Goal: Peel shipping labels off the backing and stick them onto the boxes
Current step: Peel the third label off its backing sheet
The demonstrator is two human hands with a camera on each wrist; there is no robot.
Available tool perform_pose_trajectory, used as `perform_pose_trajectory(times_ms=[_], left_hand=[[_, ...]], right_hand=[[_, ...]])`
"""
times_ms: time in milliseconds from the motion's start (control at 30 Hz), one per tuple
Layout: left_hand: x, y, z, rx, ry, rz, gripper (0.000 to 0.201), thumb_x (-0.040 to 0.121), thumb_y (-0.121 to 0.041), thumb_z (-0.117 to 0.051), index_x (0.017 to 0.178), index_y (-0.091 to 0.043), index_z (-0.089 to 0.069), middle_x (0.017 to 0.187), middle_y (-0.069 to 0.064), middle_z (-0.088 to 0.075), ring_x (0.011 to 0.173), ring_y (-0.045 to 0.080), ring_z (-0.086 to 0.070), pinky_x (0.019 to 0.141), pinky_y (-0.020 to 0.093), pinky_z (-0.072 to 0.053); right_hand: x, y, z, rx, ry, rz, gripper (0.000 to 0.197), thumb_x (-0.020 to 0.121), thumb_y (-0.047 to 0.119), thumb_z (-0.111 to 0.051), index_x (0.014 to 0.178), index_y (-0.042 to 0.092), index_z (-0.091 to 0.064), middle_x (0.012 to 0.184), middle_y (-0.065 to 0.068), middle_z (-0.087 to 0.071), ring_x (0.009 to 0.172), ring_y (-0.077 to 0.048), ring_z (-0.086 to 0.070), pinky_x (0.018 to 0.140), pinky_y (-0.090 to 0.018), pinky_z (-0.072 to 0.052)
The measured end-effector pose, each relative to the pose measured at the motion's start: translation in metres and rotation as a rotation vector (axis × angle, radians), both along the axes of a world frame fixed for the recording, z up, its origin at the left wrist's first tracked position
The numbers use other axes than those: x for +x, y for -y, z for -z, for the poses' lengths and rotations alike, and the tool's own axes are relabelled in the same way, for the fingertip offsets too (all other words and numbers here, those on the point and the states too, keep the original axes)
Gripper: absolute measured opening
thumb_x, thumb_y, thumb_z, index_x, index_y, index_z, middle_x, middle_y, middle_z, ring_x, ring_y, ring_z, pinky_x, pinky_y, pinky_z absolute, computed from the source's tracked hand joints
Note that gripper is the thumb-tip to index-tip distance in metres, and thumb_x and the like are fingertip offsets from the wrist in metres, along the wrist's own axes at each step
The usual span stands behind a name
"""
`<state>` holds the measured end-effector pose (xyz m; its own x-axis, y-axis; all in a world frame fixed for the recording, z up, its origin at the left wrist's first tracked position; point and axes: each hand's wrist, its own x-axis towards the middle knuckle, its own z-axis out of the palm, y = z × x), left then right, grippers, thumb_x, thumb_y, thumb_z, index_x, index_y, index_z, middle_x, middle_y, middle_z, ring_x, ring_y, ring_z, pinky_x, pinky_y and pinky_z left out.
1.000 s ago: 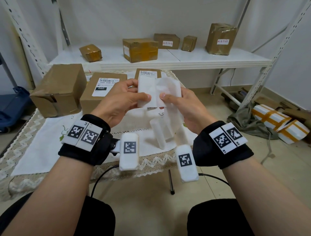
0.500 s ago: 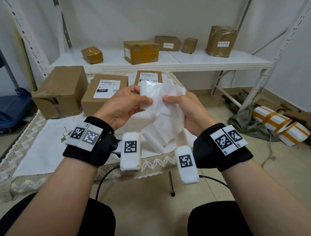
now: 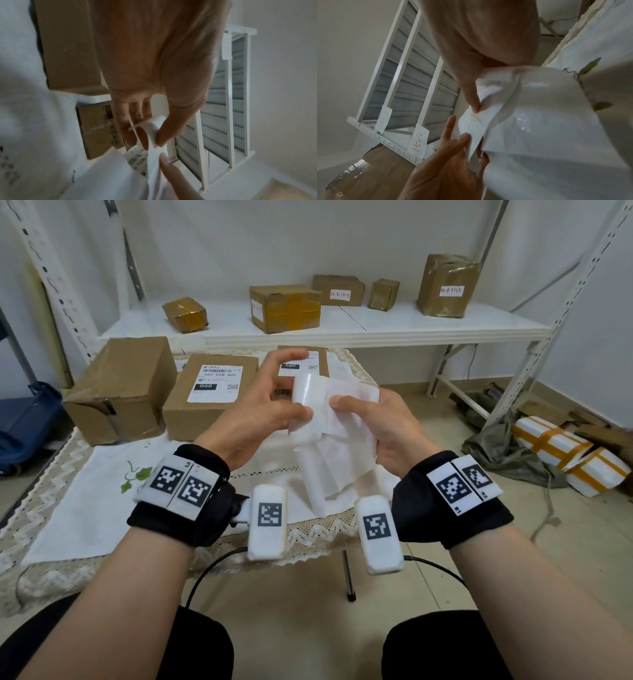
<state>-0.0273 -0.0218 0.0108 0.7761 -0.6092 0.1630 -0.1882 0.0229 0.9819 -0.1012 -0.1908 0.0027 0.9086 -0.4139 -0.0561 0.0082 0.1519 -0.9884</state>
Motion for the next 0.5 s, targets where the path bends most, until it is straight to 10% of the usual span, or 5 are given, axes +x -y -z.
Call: perform_pose_trajectory(times_ms=[100, 300, 500], left_hand=[[-0.0031, 0.0002, 0.0001, 0.084, 0.125, 0.037, 0.058, 0.087, 0.01, -0.063, 0.126, -0.033, -0.062, 0.131, 0.005, -0.055, 0.097, 0.016, -0.067, 0.07, 0.019, -0.054], [-0.0038, -0.0018, -0.0003, 0.147, 0.194, 0.081, 0.046, 0.088, 0.005, -0.066, 0.118, -0.029, -0.071, 0.129, -0.007, -0.062, 0.111, 0.008, -0.062, 0.088, 0.021, -0.052], [0.0007, -0.0012, 0.0028, 0.149, 0.219, -0.002, 0.04, 0.087, -0.002, -0.073, 0.118, -0.027, -0.072, 0.126, -0.004, -0.054, 0.113, 0.011, -0.06, 0.092, 0.023, -0.054]], right_hand=[[-0.0023, -0.0002, -0.0002, -0.037, 0.005, -0.004, 0.025, 0.091, 0.007, -0.075, 0.112, -0.006, -0.071, 0.089, -0.012, -0.074, 0.068, -0.018, -0.071, 0.061, -0.027, -0.059], [-0.0025, 0.0015, 0.0007, -0.118, -0.051, -0.011, 0.013, 0.089, 0.015, -0.079, 0.085, 0.01, -0.068, 0.077, -0.005, -0.071, 0.059, -0.015, -0.067, 0.051, -0.022, -0.053], [-0.0001, 0.0027, -0.0009, -0.078, -0.068, 0.001, 0.016, 0.092, 0.018, -0.076, 0.087, 0.009, -0.063, 0.085, -0.01, -0.069, 0.067, -0.02, -0.065, 0.058, -0.025, -0.054]])
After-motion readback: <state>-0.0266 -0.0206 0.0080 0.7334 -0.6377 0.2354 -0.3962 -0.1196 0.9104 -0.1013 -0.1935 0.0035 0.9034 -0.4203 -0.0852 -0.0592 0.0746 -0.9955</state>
